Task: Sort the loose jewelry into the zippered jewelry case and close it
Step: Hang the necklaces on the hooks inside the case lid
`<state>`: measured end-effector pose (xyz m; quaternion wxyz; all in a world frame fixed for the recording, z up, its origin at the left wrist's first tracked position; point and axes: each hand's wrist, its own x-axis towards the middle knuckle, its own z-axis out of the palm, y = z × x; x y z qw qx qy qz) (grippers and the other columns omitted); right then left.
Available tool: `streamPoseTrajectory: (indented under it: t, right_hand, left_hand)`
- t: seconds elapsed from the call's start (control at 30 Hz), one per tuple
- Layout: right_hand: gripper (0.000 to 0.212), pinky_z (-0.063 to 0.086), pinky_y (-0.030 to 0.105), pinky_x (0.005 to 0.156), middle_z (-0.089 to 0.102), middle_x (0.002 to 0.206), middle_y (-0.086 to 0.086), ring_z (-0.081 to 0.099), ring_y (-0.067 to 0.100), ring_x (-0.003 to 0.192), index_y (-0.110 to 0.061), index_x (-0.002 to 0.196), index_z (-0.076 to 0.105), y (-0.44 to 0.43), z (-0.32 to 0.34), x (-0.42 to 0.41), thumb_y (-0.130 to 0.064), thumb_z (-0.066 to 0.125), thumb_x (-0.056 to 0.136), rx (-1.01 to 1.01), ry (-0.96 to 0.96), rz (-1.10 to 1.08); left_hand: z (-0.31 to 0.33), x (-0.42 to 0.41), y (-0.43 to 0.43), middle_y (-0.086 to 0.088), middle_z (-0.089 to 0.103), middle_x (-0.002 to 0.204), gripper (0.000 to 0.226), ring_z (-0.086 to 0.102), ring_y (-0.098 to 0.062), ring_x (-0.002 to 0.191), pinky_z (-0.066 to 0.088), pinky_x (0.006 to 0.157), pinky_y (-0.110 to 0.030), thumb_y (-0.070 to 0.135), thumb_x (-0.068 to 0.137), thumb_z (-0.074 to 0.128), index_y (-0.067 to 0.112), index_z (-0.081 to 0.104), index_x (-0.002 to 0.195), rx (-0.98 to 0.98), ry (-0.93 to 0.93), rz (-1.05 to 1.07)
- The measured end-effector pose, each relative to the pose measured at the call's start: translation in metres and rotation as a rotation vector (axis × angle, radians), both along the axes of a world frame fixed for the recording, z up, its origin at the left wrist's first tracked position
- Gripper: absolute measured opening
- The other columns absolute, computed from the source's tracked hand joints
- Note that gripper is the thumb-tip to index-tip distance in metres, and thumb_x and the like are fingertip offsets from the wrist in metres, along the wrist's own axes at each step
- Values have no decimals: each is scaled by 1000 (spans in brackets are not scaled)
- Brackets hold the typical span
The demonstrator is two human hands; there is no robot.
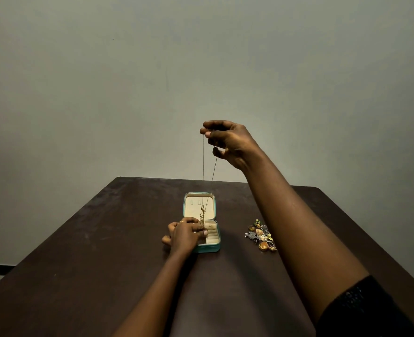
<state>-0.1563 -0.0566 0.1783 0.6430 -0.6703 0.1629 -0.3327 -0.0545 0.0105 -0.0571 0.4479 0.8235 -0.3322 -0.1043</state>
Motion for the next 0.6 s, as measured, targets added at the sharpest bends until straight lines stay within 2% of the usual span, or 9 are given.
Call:
streamPoseTrajectory:
  t: [0.33,0.6]
  right_hand:
    - [23,43,26,63,69,88,-2,56,12,75,-17,89,66,1,15,-2,4,58,85,-4,-96,-38]
    - [22,43,24,62,69,89,-3,56,10,73,-18,90,65,2,30,-5,3,58,85,-19,-160,-75]
  left_hand:
    - [0,-5,3,19,51,126,20,25,-21,123,27,102,-39,36,79,70,30,74,99,70,-66,25]
    - [0,-8,0,18,53,119,15,27,-20,124,27,98,-37,30,79,72,25,75,92,50,-23,55]
